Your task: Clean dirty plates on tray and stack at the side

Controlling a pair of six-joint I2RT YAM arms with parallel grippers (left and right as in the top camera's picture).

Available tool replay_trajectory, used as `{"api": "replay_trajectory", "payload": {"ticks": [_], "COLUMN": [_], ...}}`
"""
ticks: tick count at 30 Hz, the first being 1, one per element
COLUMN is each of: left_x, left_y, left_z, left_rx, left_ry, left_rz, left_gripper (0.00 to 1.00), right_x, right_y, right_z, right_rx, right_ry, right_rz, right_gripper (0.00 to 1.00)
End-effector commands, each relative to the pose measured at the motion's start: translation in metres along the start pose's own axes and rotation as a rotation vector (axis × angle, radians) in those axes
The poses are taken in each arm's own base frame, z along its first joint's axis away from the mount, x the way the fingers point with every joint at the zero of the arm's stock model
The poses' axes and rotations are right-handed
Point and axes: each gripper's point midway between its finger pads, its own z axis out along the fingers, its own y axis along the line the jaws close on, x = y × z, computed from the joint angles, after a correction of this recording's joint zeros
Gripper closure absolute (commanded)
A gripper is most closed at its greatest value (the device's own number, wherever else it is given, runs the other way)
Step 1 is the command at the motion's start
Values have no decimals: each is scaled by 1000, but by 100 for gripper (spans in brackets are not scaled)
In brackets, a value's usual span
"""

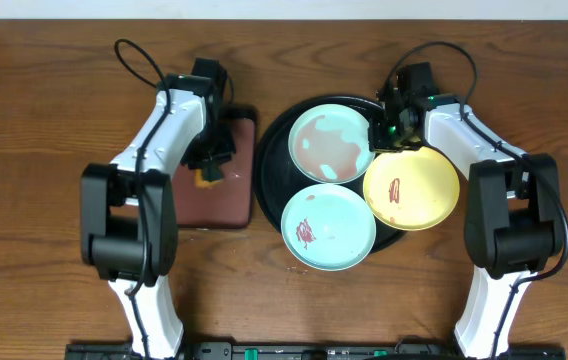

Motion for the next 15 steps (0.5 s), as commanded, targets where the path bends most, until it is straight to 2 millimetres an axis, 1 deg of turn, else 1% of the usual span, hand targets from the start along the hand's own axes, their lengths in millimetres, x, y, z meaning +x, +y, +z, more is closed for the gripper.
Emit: {"api": "replay_trajectory", "payload": {"ticks": [1, 2, 4, 5, 6, 7, 9, 11, 12, 15], "left_x": [-5, -3, 3, 7, 11, 16, 26, 37, 41, 50], "left_y": [4, 6, 10, 13, 16, 19, 24, 30, 33, 38], "left_z": [-68, -82, -112, -125, -138, -151, -170, -185, -191, -207], "left_rx": [80, 94, 121, 133, 145, 158, 176, 188, 194, 213], "left_ry": [-142, -171, -231, -258, -284, -310, -349, -375, -387, -429], "left_rz": [-10, -12, -15, -17, -18, -19, -21, -22, -23, -25], "left_gripper": [48, 43, 38, 33, 31, 26, 22, 18, 17, 16], "right_x": [-4, -4, -5, -4, -4, -5, -8, -17, -21, -41], "right_y": [-1, -1, 0, 2, 4, 6, 10, 16, 20, 38], "right_z": [-5, -5, -5, -5, -5, -6, -11, -24, -31, -66], "right_rx": [16, 16, 11, 4, -8, -21, -32, -36, -40, -44], "right_ry": [-23, -24, -25, -24, -22, -22, -30, -61, -78, -171], "right_rz": [-27, -34, -34, -34, -35, -35, -38, -50, -57, -101], "right_gripper": [75, 76, 99, 99, 99, 99, 99, 99, 99, 99]}}
